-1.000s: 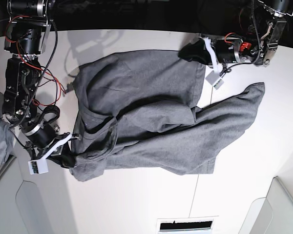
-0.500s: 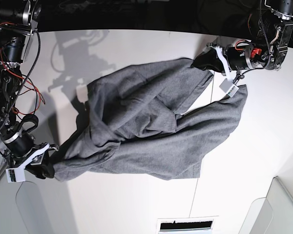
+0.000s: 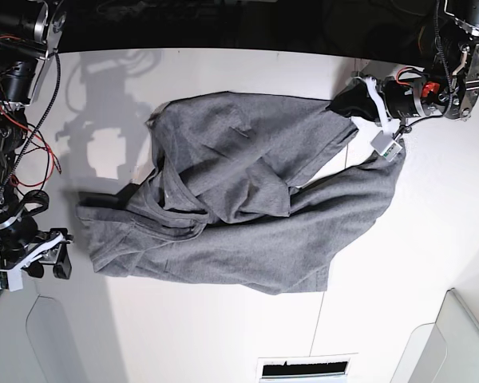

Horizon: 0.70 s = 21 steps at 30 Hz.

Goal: Layout the t-shirt on the table in an organized manner, then fold the t-shirt properly
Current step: 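Pull the shirt apart with both grippers to spread it, then release the right gripper and move it back to the shirt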

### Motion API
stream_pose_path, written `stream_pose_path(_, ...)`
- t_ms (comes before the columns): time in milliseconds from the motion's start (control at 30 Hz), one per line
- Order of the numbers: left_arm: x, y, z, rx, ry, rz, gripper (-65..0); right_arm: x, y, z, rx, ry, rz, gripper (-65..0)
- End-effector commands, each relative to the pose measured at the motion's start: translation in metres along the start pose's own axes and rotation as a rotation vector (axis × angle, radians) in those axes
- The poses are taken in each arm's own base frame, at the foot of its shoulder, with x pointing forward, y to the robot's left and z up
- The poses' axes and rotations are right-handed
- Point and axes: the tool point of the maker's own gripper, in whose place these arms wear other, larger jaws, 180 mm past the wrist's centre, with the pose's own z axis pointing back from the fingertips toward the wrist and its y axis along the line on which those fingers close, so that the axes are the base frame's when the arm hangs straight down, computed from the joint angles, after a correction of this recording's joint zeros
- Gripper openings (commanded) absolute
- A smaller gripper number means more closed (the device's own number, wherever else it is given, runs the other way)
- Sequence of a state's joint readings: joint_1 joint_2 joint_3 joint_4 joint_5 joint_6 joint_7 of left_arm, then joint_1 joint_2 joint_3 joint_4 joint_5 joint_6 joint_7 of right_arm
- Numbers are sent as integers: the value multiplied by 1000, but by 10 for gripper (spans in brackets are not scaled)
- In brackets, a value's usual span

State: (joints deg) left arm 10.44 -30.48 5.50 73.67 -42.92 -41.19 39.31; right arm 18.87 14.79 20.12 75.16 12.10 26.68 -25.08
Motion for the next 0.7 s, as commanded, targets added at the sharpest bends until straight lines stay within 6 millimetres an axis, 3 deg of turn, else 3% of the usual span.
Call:
stream_pose_path(0,-18,27,12,109,104,-18,-649,23,-9,2,-21,-57,-2,-307)
stream_pose_path(100,-15,33,19,115,96,-15,-649,4,-11,1,-30,-23,-41,-307)
stream_pose_path(267,-17,45,31,143,114,-30,-649,-48,-12,-8,-15,73,-130,-307)
stream_pose_path(400,-14,55,44,159,111,-28,-646,-78,8,-11,92,117,-216,-307)
stream_pose_path(467,-10,56,52,142,105,-13,-598,-84,19,-10,140,106,-272,-307)
stream_pose_path(567,7,52,63,112,65,-7,-512,-92,37,-11,174,110,-315,-308)
stream_pose_path(667,34,44,74,93,-10,-17,-497,-102,57,-13,205,128,-334,-309)
